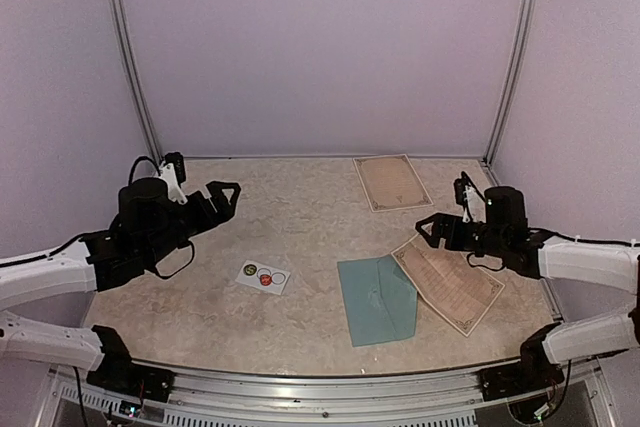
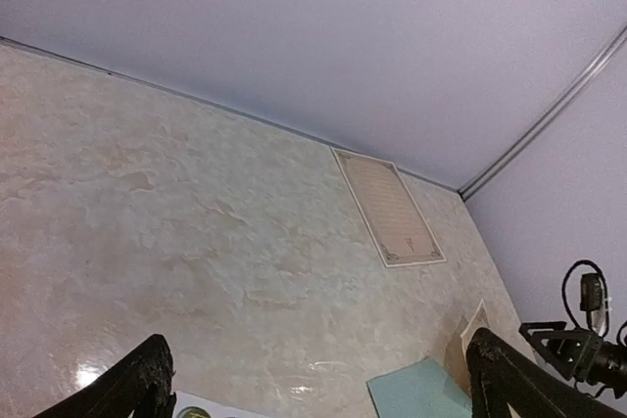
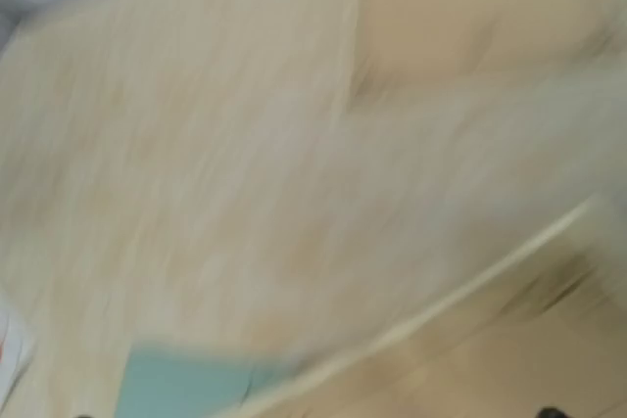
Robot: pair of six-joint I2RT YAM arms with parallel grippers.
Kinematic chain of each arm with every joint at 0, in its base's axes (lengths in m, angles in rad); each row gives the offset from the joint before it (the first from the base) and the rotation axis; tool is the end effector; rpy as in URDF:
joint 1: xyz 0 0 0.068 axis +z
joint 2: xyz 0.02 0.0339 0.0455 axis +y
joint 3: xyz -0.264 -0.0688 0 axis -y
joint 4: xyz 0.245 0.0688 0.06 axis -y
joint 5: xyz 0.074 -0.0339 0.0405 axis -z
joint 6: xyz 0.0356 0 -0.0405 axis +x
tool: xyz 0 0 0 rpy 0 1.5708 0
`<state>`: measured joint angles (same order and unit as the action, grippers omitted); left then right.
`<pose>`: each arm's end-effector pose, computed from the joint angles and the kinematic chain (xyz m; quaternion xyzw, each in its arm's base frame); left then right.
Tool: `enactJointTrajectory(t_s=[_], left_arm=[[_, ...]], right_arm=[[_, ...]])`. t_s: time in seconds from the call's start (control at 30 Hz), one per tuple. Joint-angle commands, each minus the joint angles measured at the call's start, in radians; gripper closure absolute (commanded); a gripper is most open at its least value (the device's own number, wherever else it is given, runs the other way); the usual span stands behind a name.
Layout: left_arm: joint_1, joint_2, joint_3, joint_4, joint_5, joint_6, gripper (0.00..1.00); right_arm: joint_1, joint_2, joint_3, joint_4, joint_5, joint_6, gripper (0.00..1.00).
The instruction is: Place the letter into the envelope and seal it
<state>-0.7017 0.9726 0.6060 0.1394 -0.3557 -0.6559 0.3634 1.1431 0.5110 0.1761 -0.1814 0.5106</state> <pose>0.1807 -0.1365 0.2757 -0.0924 0.7727 -0.2768 0.5637 0.2234 0.0918 0.2094 0.0144 0.8464 0.2926 0.4448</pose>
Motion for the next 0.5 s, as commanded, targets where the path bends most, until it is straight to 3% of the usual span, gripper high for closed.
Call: enactJointTrajectory(t_s=[0.0,0.13,0.47], left_arm=[[-0.156,0.140,0.003,0.170,0.015,-0.129,0.01],[-0.211,0.291,0.057,0.232,0.081,-0.162,0.03],[-0.303,0.663,0.259,0.391,0.285,-0.188,0.20]], right_arm=[[0.103,0.078,-0.064,0.016,-0.056,0.118,0.06],[0.163,0.146,-0.123,0.087,-0.089,0.184,0.07],[0.288,0.218,-0.172,0.191,-0.116,0.269,0.07]])
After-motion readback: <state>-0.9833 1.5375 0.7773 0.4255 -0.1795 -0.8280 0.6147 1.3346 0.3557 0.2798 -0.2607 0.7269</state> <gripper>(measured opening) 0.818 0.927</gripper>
